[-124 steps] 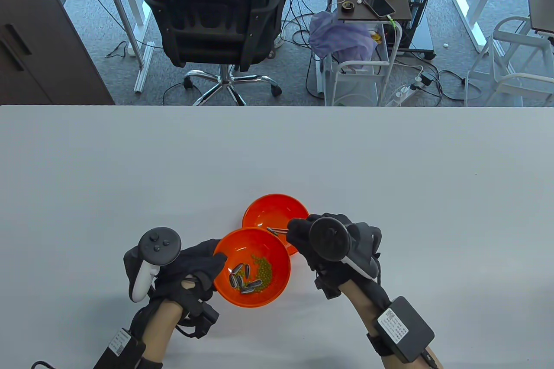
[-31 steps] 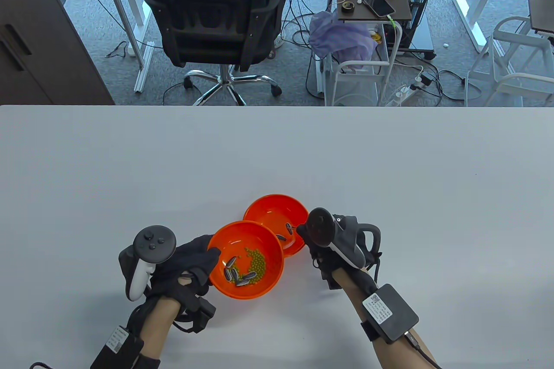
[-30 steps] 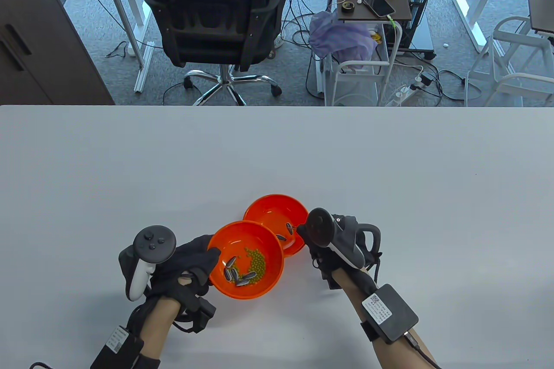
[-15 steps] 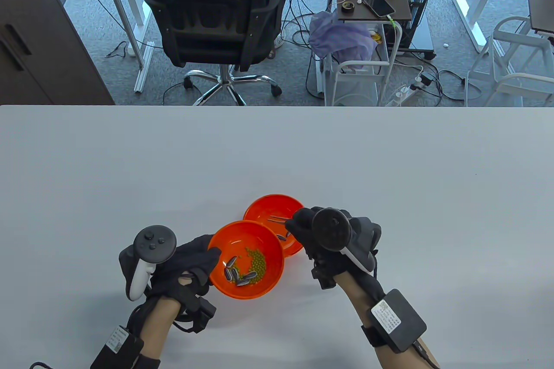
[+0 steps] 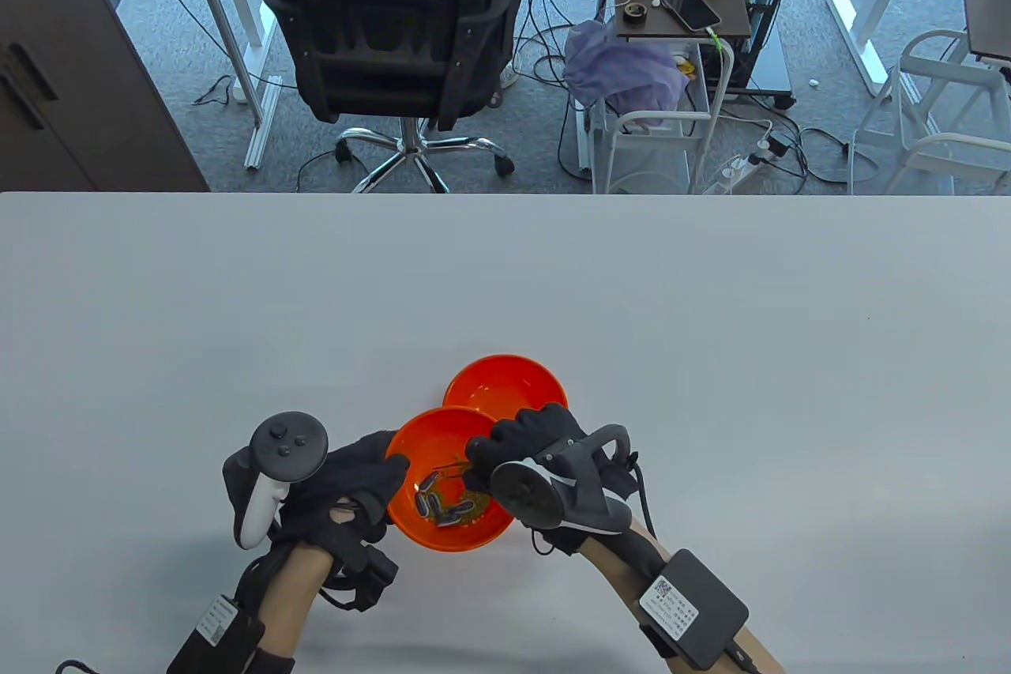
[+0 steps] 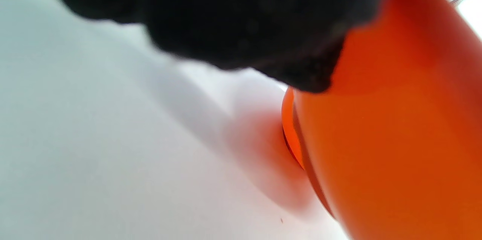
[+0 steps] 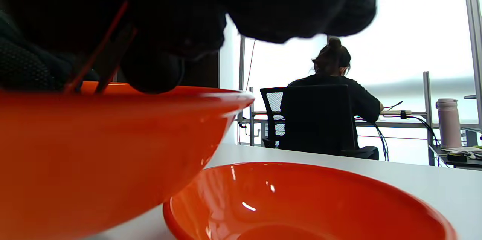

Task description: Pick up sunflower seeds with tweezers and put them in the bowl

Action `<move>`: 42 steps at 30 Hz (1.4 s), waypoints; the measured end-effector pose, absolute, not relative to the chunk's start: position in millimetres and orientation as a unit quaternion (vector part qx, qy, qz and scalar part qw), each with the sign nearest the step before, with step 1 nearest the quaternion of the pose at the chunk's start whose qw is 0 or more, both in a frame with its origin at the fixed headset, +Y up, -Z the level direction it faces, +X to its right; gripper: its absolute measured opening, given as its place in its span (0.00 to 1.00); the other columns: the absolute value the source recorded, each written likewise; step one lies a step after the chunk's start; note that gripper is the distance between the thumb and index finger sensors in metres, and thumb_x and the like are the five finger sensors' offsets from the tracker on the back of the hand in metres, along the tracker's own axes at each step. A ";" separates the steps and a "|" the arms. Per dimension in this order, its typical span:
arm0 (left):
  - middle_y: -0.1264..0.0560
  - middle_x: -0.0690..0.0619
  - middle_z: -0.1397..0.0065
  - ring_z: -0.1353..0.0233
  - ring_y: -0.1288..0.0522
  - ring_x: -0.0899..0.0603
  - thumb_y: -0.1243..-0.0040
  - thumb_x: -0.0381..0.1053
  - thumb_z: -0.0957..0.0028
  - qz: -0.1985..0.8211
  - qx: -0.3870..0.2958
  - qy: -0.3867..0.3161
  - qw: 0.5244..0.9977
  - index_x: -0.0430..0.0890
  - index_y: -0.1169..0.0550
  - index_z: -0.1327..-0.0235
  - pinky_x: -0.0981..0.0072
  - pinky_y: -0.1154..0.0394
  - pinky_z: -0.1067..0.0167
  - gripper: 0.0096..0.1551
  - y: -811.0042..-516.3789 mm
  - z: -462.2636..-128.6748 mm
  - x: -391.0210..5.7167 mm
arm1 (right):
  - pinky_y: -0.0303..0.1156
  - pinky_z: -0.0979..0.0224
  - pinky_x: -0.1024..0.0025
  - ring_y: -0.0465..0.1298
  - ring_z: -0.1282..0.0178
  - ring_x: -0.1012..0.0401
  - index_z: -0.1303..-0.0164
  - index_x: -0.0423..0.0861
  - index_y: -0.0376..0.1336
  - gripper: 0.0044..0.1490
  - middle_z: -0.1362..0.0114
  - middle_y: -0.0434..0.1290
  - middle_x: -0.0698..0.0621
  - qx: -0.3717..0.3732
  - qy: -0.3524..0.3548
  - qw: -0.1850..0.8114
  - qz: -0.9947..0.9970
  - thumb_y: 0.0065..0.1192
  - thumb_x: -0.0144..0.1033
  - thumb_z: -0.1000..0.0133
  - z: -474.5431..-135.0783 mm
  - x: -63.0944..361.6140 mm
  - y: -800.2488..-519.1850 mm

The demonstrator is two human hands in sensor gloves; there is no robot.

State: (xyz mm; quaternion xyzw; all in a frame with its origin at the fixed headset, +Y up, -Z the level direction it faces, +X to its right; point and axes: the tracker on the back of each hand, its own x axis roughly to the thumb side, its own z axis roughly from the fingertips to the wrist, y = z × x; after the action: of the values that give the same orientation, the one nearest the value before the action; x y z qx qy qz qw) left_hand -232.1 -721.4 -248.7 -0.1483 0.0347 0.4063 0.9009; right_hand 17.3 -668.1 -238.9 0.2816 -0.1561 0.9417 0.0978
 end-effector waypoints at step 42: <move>0.12 0.50 0.75 0.85 0.16 0.53 0.35 0.54 0.51 0.402 -0.153 0.028 0.902 0.46 0.18 0.41 0.60 0.14 0.73 0.26 -719.4 -245.8 -229.7 | 0.81 0.47 0.62 0.80 0.73 0.63 0.67 0.55 0.86 0.24 0.71 0.82 0.64 0.191 -0.197 0.161 0.948 0.75 0.54 0.64 -254.4 49.1 -650.5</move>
State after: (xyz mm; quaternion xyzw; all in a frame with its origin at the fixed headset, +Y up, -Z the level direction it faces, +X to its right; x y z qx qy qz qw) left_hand -229.7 -719.4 -245.8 -0.1533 0.0284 0.4023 0.9022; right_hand 49.1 -650.5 -254.4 0.1913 -0.1969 0.9481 0.1607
